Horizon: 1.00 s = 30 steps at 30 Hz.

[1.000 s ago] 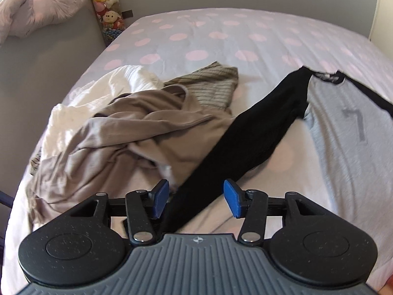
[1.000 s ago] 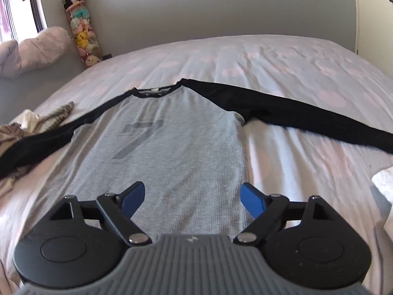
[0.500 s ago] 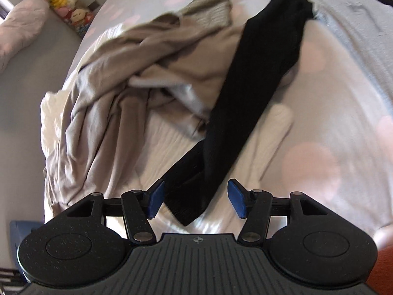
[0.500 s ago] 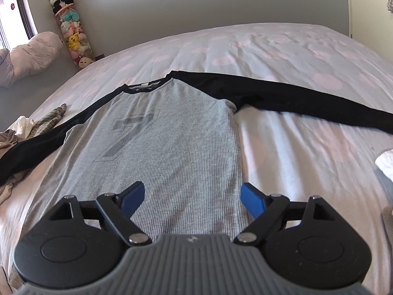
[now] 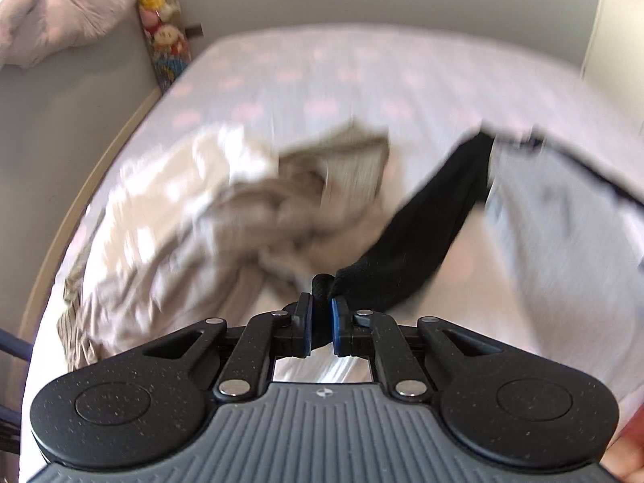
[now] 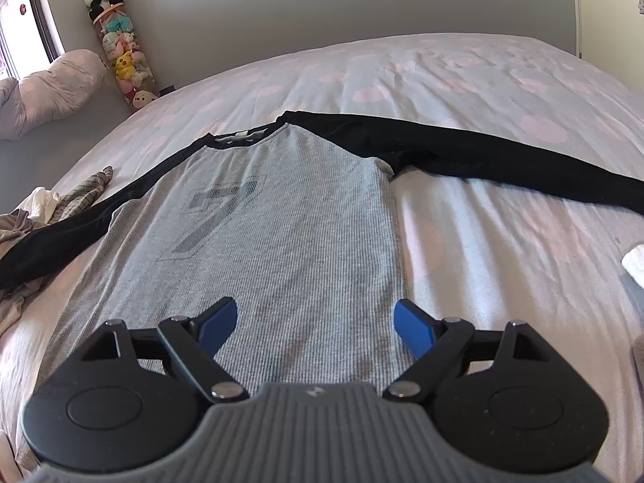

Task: Fold clothes
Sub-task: 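Release the sleeve with the right gripper and open it, then grasp the other black sleeve cuff with the left gripper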

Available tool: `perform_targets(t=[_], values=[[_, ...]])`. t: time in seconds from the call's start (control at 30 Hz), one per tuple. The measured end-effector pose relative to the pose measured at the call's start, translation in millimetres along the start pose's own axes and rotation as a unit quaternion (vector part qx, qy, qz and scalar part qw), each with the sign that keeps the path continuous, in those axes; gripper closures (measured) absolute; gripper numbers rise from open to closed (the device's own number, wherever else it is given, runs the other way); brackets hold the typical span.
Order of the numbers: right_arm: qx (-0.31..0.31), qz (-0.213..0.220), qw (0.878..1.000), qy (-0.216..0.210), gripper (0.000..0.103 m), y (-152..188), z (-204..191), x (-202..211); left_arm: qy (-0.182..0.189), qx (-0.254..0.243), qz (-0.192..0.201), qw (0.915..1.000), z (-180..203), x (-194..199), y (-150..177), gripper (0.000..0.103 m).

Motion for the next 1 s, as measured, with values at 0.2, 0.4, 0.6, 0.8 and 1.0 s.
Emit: perform_targets(t=[0.2, 0.4, 0.6, 0.8, 1.0], values=[[-0.003, 0.0, 1.0, 0.0, 0.016, -0.7, 1.6, 0.3, -0.003, 0.071, 0.007, 0.9974, -25.4, 13.8, -49.1, 0.096], [-0.001, -0.007, 1.0, -0.004, 0.016, -0.1, 1.5, -3.6, -0.068, 0.137, -0.048, 0.987, -72.0, -29.6, -40.8, 0.095], [-0.003, -0.019, 1.0, -0.008, 0.016, -0.3, 3.1, -10.4, -0.078, 0.185, -0.045, 0.9787, -98.4, -48.0, -16.2, 0.086], [0.004, -0.03, 1.0, -0.007, 0.016, 0.5, 0.9, -15.7, -0.086, 0.199, -0.002, 0.9763, -111.7, -35.5, -3.3, 0.079], [0.003, -0.032, 0.999, -0.005, 0.016, 0.9, 1.5, -14.6, -0.059, 0.158, 0.012, 0.9856, -102.6, -29.9, 13.5, 0.063]])
Point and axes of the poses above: each gripper's, at about its wrist camera, not at the fingertips, and x roughly against the way its jaws point, z to its right, y to its underside, the point moved 2 cm from there along -x, roughly the way its jaws point, and after that the axes turned 5 degrees about -z, right-handed, at the moved point
